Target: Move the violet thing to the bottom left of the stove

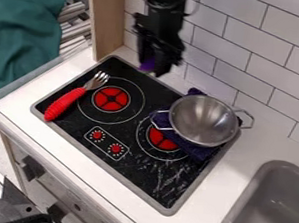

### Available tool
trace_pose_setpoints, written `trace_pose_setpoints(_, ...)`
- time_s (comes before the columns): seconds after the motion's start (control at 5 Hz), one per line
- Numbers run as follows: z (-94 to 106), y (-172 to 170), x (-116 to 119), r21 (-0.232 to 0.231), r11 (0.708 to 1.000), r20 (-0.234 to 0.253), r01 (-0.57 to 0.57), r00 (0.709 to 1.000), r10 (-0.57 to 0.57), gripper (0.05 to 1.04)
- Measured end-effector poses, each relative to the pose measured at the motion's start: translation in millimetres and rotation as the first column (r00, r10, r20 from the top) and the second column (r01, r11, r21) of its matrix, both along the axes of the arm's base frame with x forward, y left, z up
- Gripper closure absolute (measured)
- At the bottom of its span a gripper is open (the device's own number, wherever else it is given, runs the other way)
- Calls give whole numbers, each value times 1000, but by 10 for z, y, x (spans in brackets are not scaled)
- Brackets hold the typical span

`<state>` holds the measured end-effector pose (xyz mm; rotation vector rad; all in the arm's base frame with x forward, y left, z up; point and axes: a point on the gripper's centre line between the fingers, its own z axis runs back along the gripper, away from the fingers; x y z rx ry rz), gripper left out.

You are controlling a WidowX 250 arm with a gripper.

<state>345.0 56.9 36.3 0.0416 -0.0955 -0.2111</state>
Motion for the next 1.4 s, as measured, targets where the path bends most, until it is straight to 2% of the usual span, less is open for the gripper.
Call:
trace_pose_setpoints(0.2,40,-357,-139,15,999,-3,45,999,-45,573)
trace_pose_setpoints(0.4,-6,-622,-265,17,998,-29,57,998,-57,573)
trace_pose_setpoints(0.6,-96,-740,-368,-7,1000,-46,29,999,-29,573)
trace_pose_setpoints(0.8,-198,-742,-510,-15,1000,-71,-18,997,17,573)
trace_pose_setpoints(1.0,-18,-555,-931,-37,992,-4,-121,993,121,573)
trace_pose_setpoints(1.2,-38,-474,-1221,-40,994,11,-97,995,98,573)
trace_pose_setpoints(1.4,-219,-573,-1258,-53,998,-38,-47,998,45,573)
